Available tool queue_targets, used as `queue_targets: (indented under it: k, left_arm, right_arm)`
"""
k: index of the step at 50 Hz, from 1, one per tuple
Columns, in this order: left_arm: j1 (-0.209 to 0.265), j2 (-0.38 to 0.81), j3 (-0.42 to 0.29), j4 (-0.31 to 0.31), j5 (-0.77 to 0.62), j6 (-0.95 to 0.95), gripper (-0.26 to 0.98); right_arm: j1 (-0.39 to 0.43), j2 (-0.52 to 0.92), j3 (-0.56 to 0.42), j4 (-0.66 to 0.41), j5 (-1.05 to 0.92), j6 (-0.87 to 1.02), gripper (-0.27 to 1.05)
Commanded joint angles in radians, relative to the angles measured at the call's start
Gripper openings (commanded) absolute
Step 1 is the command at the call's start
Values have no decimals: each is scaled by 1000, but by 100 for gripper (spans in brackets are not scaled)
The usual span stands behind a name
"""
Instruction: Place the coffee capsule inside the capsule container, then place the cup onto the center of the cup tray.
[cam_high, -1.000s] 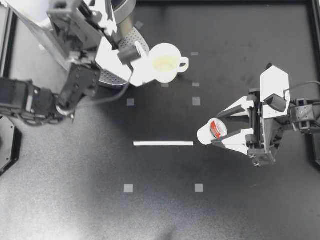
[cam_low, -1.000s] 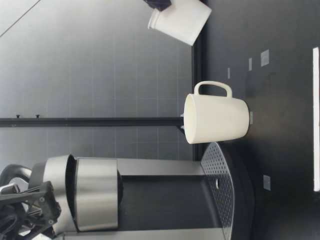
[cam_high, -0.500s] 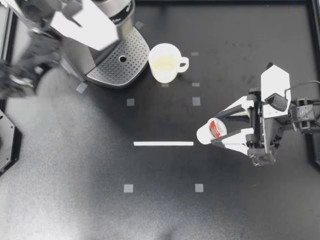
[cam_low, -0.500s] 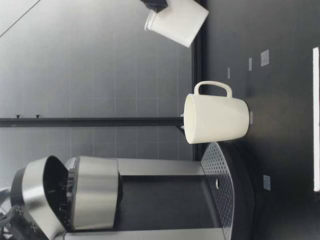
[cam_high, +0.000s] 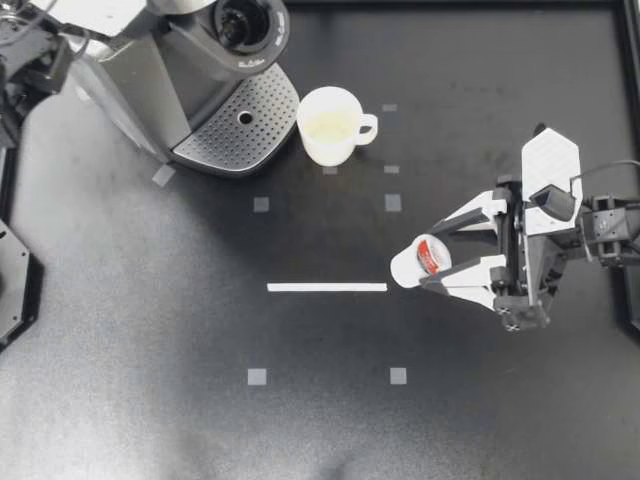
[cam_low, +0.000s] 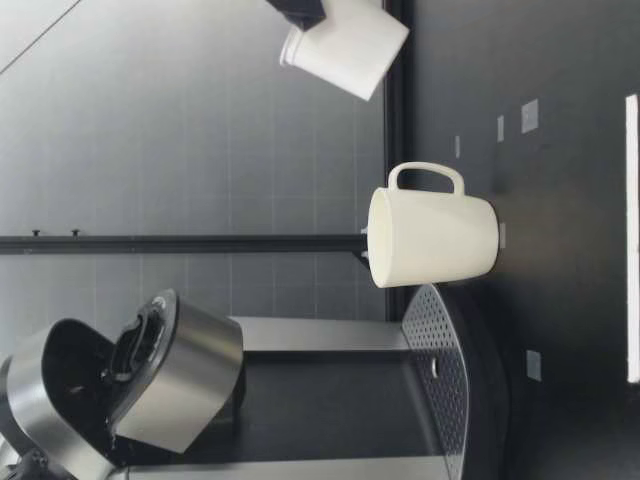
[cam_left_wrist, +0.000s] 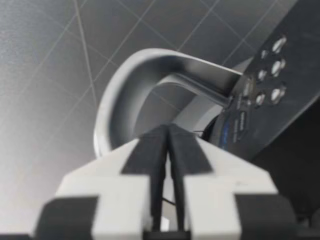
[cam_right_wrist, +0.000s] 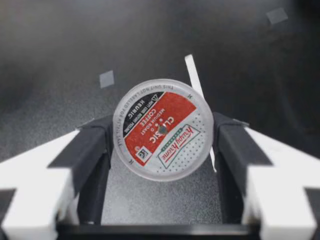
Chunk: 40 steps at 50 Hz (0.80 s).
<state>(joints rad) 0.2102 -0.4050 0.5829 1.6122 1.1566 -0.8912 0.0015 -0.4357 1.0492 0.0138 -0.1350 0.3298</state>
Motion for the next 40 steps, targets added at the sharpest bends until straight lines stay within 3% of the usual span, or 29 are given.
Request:
queue_targets:
  k: [1, 11, 19, 40]
  left_arm:
    - [31, -32, -6, 3, -9, -6, 11]
    - [29, -74, -8, 9, -121, -61, 11]
    - [29, -123, -3, 12, -239, -140, 11]
    - [29, -362, 58, 28, -462, -313, 11]
  right_arm:
    - [-5, -8, -29, 0, -17, -3, 54]
    - [-32, -21, -95, -20, -75, -69, 54]
    - [-123, -23, -169, -21, -137, -187, 54]
    - [-270, 69, -396, -20, -161, -465, 54]
